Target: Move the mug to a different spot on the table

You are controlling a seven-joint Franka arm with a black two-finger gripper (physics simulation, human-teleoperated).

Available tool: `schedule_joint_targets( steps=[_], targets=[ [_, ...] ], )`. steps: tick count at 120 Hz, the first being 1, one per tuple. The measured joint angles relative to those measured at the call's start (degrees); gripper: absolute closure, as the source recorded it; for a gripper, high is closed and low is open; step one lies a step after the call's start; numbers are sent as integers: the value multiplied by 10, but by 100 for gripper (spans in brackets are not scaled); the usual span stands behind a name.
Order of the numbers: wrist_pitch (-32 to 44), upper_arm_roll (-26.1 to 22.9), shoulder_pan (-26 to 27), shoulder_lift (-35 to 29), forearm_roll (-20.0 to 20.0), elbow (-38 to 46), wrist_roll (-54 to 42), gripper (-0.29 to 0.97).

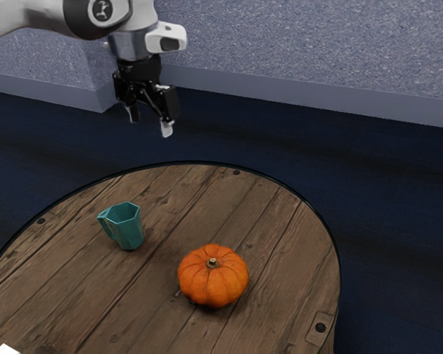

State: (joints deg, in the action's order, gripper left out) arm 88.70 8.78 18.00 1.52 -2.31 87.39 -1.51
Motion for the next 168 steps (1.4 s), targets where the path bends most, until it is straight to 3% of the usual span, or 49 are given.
schedule_joint_targets(
  steps=[13,28,33,44,51,70,85,102,112,118,130,140,158,168],
  targets=[
    [-5,3,32,-5,0,9,-1,0],
    [0,58,85,22,2,23,-1,0],
    [8,75,68,32,6,36,0,0],
    [23,92,-26,55,15,52,1,0],
    [37,107,-50,70,26,71,3,0],
    [88,155,-58,89,59,119,27,0],
    [130,209,-70,90,108,170,102,0],
    [180,229,-72,71,144,224,211,0],
    [194,231,-75,55,151,245,264,0],
    [169,235,-71,20,116,245,266,0],
    [128,237,-81,-21,24,240,188,0],
    [96,234,-101,-21,-14,241,84,0],
    [90,233,-131,-38,12,283,-174,0],
    [104,221,-121,-63,12,327,-302,0]
  ],
)
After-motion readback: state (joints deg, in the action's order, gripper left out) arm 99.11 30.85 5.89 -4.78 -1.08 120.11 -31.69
